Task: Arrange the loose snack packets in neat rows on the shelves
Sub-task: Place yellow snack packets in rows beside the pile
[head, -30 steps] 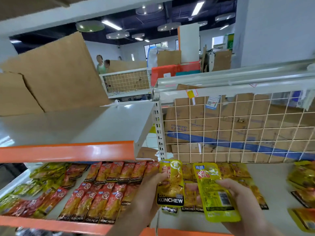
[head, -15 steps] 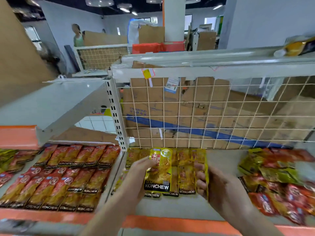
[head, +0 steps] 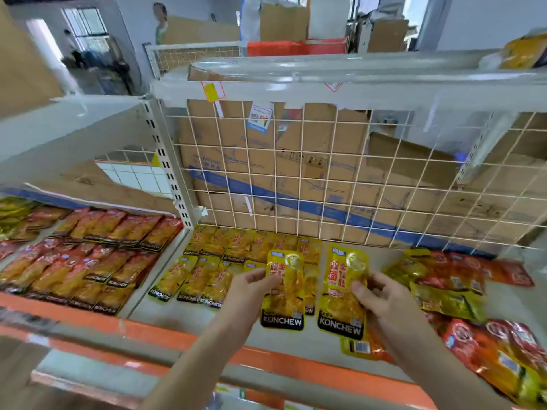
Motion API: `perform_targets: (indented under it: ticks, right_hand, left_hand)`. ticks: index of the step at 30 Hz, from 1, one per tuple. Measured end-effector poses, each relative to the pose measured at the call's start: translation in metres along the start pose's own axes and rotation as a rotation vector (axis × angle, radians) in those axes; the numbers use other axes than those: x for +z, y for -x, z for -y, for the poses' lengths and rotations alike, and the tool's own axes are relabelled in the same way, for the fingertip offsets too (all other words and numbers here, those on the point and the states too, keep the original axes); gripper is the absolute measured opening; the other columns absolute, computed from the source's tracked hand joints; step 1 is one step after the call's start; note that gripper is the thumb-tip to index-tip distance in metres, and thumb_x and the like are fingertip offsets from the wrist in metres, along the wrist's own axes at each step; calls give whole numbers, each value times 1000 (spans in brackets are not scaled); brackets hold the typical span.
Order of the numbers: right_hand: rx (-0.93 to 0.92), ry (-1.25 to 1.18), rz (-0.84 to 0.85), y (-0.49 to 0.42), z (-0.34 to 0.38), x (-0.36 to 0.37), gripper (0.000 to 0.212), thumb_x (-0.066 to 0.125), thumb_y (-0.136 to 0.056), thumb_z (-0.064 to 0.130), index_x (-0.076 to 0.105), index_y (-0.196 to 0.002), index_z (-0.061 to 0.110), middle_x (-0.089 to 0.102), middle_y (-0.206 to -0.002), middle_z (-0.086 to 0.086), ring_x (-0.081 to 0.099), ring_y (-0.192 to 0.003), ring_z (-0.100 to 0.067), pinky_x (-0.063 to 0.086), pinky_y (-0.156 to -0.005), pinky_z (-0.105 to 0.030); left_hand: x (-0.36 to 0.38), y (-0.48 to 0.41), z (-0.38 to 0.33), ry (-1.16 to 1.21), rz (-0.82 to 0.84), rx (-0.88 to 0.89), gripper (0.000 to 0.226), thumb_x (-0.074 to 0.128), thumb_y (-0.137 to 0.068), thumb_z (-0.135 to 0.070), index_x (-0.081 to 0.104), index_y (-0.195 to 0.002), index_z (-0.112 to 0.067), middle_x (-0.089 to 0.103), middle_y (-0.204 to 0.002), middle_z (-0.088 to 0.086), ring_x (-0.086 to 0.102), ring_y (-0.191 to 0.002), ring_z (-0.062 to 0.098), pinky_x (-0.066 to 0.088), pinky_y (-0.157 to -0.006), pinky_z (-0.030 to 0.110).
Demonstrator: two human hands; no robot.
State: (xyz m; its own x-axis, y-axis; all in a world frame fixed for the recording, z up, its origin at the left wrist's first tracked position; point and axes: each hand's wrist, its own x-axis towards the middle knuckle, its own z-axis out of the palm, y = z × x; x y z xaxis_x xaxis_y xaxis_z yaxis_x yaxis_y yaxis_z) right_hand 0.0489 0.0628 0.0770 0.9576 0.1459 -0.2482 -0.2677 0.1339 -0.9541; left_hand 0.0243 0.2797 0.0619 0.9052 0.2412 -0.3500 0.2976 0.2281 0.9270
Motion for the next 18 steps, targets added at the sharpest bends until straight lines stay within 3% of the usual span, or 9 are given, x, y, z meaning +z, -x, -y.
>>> perform_targets:
  ticks: [2, 5, 9, 11, 14, 16, 18]
  right_hand:
    - [-17, 47, -20, -2, 1, -8, 17, 58, -95, 1, 71, -103, 9, 76, -97, -13, 72, -89, -26, 56, -83, -42]
    - [-43, 110, -39, -9, 0, -17, 16, 62, -93, 2, 72, -101, 11, 76, -96, -11, 72, -89, -26, 58, -84, -43]
    - [-55, 182, -92, -25, -7, -26, 19, 63, -92, 0, 72, -95, 16, 76, -94, -8, 72, -82, -17, 59, -81, -37]
    - [-50, 205, -120, -32, -11, -31, 24, 61, -93, -2, 72, -95, 19, 77, -90, -3, 72, -79, -14, 60, -77, -34]
    - [-41, 277, -145, -41, -13, -38, 26, 59, -94, -4, 68, -96, 21, 76, -77, 7, 71, -69, -7, 56, -61, -22]
    - [-37, 314, -186, -50, -13, -42, 23, 61, -93, -3, 69, -102, 17, 75, -81, 6, 71, -73, -9, 56, -66, -25]
    - [-27, 356, -224, -59, -12, -44, 24, 63, -93, -1, 65, -116, 6, 73, -99, -2, 70, -87, -16, 58, -78, -33]
  left_hand:
    - [6, 1, 3, -19, 12, 6, 3, 77, -84, -15, 79, -83, -13, 76, -91, 11, 66, -82, 24, 52, -84, 39]
    - [10, -5, 8, -62, 26, 30, 12, 65, -93, -5, 77, -95, -7, 76, -99, 14, 71, -85, 24, 60, -82, 43]
    - [14, -19, 11, -172, -3, 34, 17, 68, -93, -10, 81, -84, -18, 77, -89, 6, 70, -83, 22, 53, -91, 54]
    - [17, -31, 14, -219, 14, 32, 17, 70, -92, -13, 80, -81, -20, 76, -81, -2, 69, -80, 16, 55, -85, 45]
    - [25, -45, 10, -267, 60, 60, 15, 71, -92, -14, 74, -81, -24, 71, -65, -17, 66, -66, -4, 45, -59, 10]
    - [29, -58, 9, -309, 101, 77, 11, 72, -91, -13, 72, -86, -22, 68, -60, -22, 62, -59, -11, 41, -52, 4]
    - [31, -72, 8, -352, 115, 83, 12, 72, -91, -12, 71, -97, -22, 72, -68, -21, 65, -62, -10, 42, -52, 4]
